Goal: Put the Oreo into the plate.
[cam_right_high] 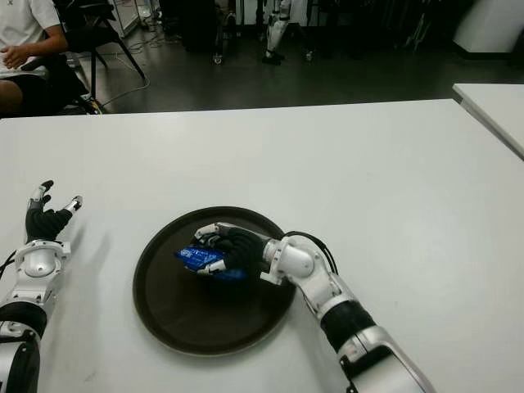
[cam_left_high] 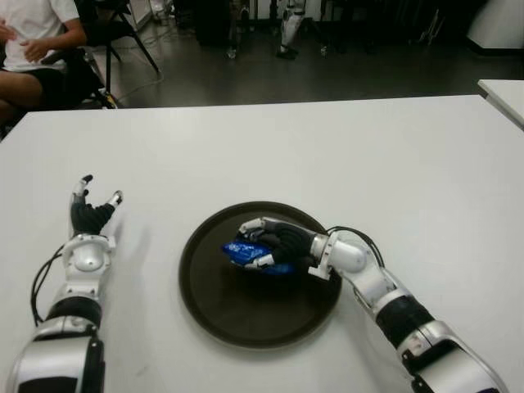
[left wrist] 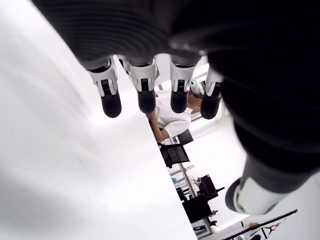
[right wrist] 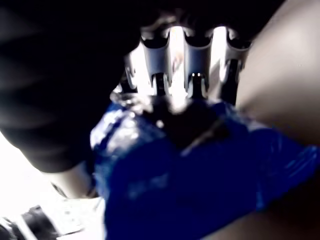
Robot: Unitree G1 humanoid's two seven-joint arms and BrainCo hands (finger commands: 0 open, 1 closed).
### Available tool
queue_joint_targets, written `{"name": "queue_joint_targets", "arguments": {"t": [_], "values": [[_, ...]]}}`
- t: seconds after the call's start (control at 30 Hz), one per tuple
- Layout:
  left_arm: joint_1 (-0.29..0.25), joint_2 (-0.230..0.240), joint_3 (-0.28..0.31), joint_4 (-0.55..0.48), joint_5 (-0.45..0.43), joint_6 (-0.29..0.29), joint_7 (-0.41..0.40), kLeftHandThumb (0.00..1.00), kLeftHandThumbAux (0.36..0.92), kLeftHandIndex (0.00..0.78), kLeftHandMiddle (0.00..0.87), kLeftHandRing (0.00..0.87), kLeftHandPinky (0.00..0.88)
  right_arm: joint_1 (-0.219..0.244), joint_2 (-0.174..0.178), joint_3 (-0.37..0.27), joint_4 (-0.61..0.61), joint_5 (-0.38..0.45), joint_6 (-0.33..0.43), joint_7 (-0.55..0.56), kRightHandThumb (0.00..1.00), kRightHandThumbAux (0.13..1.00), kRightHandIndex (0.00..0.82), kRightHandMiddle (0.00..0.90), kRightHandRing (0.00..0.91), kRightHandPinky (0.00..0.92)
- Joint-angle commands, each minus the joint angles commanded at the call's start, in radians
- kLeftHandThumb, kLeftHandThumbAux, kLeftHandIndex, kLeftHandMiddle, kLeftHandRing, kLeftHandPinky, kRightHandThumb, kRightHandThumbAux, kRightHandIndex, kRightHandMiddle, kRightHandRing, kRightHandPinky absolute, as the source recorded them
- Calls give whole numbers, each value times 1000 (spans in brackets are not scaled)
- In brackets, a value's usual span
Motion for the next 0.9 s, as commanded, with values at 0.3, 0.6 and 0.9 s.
{"name": "queue_joint_targets", "arguments": {"t": [0.3,0.6,0.9], "values": [[5,-6,0,-21,-1,21,6,0,712,0,0,0,39,-23,24,-32,89,6,-54,7,0,624,18,20,0,0],[9,-8,3,-32,-3,13,4,0,722,2,0,0,34,-35,29,-42,129,-17,-81,-1,0,594,28,33,5,0],[14,-5,-5,-38,8,15,5,0,707,2,0,0,20,-42,24,-43,156,-38,-115,-30,0,542,39,57,35,30]]}}
